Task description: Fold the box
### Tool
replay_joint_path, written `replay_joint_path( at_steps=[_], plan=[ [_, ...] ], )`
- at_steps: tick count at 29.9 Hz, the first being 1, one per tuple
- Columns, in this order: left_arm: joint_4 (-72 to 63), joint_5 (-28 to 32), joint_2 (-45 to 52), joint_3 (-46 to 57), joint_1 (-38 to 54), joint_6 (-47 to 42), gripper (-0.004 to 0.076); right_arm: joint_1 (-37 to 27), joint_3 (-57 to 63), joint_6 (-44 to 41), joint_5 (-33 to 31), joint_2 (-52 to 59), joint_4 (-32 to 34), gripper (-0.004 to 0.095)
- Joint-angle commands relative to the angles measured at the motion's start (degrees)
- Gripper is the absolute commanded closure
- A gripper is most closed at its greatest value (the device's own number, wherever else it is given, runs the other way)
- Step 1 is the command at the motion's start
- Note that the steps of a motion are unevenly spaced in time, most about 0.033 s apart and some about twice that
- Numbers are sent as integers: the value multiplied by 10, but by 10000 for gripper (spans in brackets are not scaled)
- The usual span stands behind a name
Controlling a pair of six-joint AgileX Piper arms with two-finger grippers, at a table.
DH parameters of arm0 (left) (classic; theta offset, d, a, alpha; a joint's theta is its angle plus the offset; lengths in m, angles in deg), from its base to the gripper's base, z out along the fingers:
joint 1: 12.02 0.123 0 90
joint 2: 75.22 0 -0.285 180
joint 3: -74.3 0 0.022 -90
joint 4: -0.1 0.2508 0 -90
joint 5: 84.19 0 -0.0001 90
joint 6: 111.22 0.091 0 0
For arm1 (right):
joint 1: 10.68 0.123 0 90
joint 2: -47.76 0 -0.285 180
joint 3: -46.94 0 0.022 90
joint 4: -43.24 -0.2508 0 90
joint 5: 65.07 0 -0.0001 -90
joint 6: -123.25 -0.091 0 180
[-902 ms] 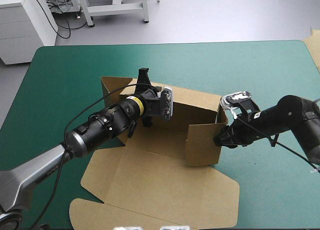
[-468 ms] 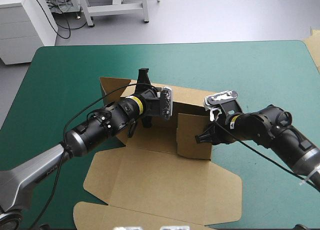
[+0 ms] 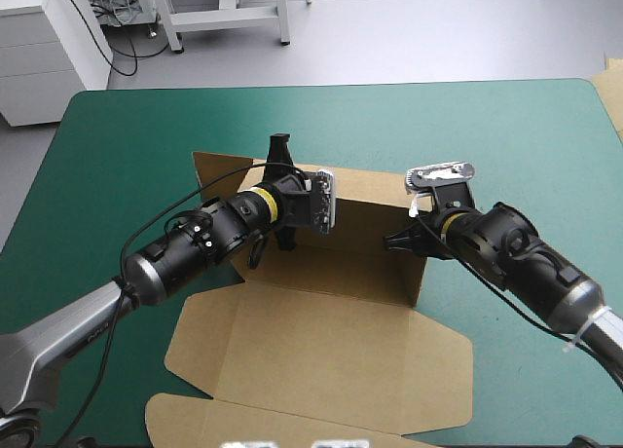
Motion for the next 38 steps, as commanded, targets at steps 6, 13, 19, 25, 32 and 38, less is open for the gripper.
replay_joint_path(
  at_steps=[6, 13, 19, 25, 32, 38],
  plan=[
    [-45, -62, 10, 0, -2, -13, 732, 12, -12, -7, 8, -7, -9, 899],
    [-40, -63, 10, 0, -2, -9, 724, 34, -12, -34, 12, -7, 25, 920],
    [-40, -72, 17, 0, -3, -7, 516, 32, -15, -40, 30, -25, 40, 920],
    [-40, -85, 47, 0, -3, -14, 309, 19, -24, -35, 30, -44, 33, 920],
    [-24, -108, 84, 0, -38, -18, 314, -37, -55, 29, 25, -65, -21, 920],
    [116, -157, 86, 0, -104, -76, 386, -61, -73, 82, 23, -102, -65, 920]
  ],
)
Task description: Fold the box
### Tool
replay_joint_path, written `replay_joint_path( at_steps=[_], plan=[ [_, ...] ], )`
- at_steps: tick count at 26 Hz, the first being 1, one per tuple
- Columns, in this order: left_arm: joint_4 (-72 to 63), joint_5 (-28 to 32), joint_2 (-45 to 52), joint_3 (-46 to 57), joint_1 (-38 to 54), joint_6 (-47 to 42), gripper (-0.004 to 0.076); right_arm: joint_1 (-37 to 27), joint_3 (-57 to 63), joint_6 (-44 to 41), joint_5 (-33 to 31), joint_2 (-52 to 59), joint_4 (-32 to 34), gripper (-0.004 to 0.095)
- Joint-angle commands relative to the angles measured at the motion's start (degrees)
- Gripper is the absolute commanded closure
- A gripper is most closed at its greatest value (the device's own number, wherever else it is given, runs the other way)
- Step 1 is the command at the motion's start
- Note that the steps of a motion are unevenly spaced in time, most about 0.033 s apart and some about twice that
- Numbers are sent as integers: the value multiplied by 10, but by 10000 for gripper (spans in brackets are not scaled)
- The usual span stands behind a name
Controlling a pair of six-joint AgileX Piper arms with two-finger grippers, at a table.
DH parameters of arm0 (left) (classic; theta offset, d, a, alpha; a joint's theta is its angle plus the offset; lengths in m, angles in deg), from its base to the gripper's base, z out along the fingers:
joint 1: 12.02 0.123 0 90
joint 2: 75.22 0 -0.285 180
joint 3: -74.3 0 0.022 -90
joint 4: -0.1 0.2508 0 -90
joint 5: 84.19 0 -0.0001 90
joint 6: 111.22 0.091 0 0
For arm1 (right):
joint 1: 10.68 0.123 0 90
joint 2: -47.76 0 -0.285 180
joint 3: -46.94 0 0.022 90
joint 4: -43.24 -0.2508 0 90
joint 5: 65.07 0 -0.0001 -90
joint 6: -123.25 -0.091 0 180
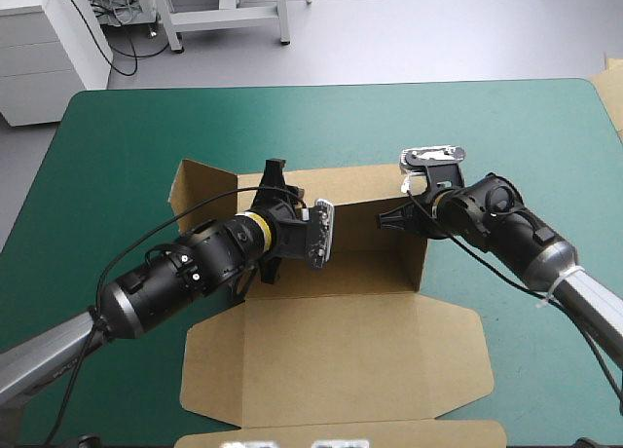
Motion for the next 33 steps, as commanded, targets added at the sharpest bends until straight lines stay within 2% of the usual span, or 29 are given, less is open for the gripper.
replay_joint_path(
  at_steps=[1, 6, 10, 12, 18, 22, 26, 31, 33],
  plan=[
    [105, -16, 20, -12, -41, -75, 405, -11, -10, 31, 23, -20, 7, 920],
    [228, -63, 24, -12, -93, -185, 419, -11, -13, 43, 27, -44, 0, 920],
    [236, -78, 41, -12, -125, -233, 419, -15, -13, 50, 27, -53, -4, 923],
    [248, -103, 50, -12, -143, -261, 419, -17, -13, 58, 27, -54, -4, 926],
    [244, -160, 79, -12, -174, -272, 419, -21, -13, 70, 13, -54, -12, 926],
    [247, -173, 111, -12, -173, -278, 419, -22, -47, 103, -73, -52, -16, 926],
    [238, -141, 120, -12, -114, -278, 419, -40, -124, 156, -163, -53, -30, 926],
    [151, -112, 120, -15, -13, -279, 419, -116, -186, 235, -261, -77, -95, 926],
    [97, -106, 121, -20, 32, -282, 419, -149, -209, 255, -273, -97, -114, 926]
  ],
)
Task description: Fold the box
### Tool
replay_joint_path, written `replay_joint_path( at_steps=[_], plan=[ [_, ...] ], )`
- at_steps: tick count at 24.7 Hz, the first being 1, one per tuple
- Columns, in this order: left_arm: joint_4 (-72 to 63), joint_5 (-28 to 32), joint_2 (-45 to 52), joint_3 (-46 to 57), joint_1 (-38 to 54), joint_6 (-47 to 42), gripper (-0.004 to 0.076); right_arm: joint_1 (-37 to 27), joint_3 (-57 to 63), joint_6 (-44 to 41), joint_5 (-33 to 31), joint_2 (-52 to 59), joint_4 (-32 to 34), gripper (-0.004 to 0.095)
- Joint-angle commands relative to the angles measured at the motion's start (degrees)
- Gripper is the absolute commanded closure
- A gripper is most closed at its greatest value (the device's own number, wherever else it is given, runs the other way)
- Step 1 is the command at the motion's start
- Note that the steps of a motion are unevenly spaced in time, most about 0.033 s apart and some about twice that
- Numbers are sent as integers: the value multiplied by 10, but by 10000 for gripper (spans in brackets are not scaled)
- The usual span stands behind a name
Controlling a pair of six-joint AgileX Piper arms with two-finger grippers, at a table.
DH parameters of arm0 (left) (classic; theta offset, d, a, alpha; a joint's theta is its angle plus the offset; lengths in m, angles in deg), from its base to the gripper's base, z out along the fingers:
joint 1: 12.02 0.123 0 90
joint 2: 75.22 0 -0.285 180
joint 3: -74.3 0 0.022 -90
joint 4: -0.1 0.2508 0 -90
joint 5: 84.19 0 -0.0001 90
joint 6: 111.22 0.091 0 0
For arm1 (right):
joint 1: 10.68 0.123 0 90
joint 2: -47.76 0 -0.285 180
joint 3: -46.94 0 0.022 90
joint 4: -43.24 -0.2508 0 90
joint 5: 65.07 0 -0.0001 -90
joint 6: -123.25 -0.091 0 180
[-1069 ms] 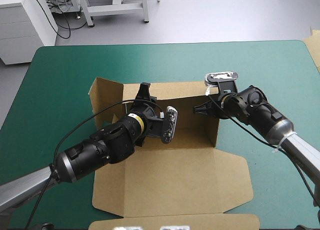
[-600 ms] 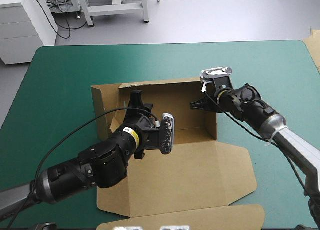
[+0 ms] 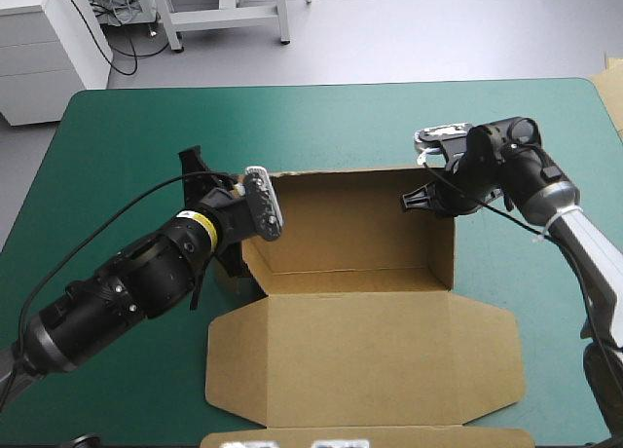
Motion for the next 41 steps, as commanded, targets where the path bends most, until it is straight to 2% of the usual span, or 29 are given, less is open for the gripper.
replay_joint_path(
  at_steps=[1, 4, 6, 10, 15, 20, 21, 28, 33, 35, 36, 39, 40, 41],
  plan=[
    [-62, 34, 18, -22, 69, -13, 420, -45, -44, 54, -45, -10, -10, 926],
    [-102, 38, 18, -22, 132, -47, 448, -49, -64, 58, -45, -49, 0, 926],
    [-136, 43, 20, -22, 170, -80, 494, -49, -73, 58, -45, -72, 1, 926],
    [-235, 48, 37, -13, 239, -74, 597, -49, -87, 58, -42, -111, 2, 926],
    [-305, 98, 105, 61, 282, -58, 706, -49, -91, 57, -13, -147, 2, 926],
    [-335, 97, 210, 161, 283, -58, 715, -49, -91, 56, 12, -159, 2, 925],
    [-351, 94, 257, 207, 283, -58, 715, -49, -91, 56, 25, -159, 2, 925],
    [-367, 94, 436, 357, 283, -94, 715, -49, -91, 56, 45, -159, 6, 925],
    [-380, 68, 516, 396, 283, -106, 715, -49, -91, 58, 51, -159, 7, 921],
    [-381, 56, 529, 406, 283, -110, 715, -49, -91, 62, 43, -159, 5, 868],
    [-381, 57, 532, 417, 283, -119, 715, -49, -92, 69, 33, -158, 0, 782],
    [-381, 75, 536, 423, 283, -124, 715, -49, -116, 74, 7, -158, -9, 611],
    [-381, 76, 537, 423, 283, -124, 715, -49, -141, 73, -8, -158, -9, 516],
    [-381, 76, 537, 423, 283, -124, 715, -49, -158, 70, -15, -158, -9, 486]
  ],
)
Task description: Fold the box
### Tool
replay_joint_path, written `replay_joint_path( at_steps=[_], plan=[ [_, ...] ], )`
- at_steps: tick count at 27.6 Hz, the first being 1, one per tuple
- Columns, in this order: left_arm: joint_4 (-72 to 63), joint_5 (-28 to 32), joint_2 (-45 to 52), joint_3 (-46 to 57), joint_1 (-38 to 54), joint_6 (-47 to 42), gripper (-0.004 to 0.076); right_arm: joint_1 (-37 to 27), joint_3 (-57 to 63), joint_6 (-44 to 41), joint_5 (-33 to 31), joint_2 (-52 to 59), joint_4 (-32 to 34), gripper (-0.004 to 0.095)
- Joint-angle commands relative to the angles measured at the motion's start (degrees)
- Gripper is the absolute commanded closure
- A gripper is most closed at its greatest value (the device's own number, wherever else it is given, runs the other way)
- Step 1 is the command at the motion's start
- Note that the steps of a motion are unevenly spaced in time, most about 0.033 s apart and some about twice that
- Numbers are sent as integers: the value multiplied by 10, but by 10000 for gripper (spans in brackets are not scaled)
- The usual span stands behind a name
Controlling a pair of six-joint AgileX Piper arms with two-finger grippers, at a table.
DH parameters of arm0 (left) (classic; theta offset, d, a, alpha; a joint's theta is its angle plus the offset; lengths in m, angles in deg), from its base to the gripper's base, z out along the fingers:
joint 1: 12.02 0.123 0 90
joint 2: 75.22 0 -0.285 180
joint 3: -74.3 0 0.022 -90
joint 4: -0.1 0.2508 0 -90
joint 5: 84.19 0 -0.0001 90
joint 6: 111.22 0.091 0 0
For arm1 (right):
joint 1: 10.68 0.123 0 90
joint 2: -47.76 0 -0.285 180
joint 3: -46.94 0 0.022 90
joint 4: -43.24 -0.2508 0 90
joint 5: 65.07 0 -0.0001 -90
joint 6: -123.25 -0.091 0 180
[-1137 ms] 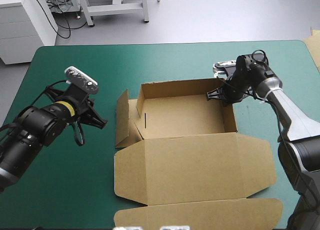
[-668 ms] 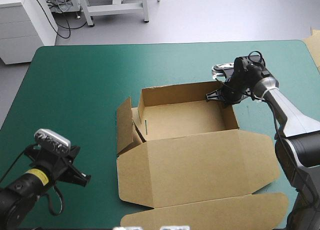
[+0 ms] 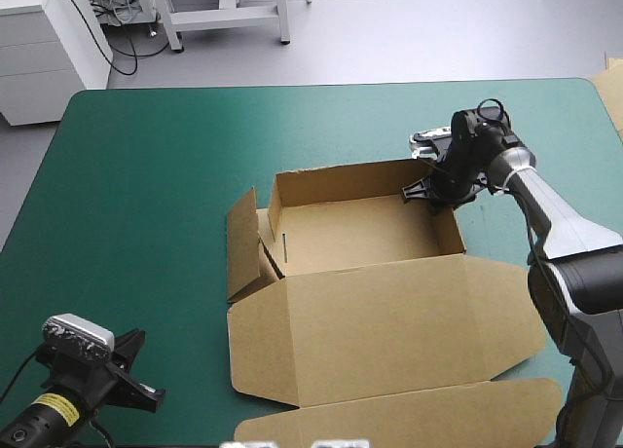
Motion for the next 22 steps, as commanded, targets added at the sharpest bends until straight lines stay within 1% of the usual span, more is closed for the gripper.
replay_joint_path(
  at_steps=[1, 3, 7, 15, 22],
  plan=[
    [-4, 43, -4, -13, 1, -7, 715, -3, -83, 4, -33, 33, 5, 463],
    [-4, 43, -4, -13, 1, -7, 715, -3, -131, 3, -44, 37, 5, 459],
    [-4, 43, -4, -13, 1, -7, 715, -3, -151, 3, -44, 68, 2, 459],
    [-4, 43, -4, -13, 1, -7, 716, -3, -145, 3, -44, 156, 7, 459],
    [-4, 43, -4, -13, 1, -7, 716, -3, -90, -12, -44, 168, 32, 460]
  ],
)
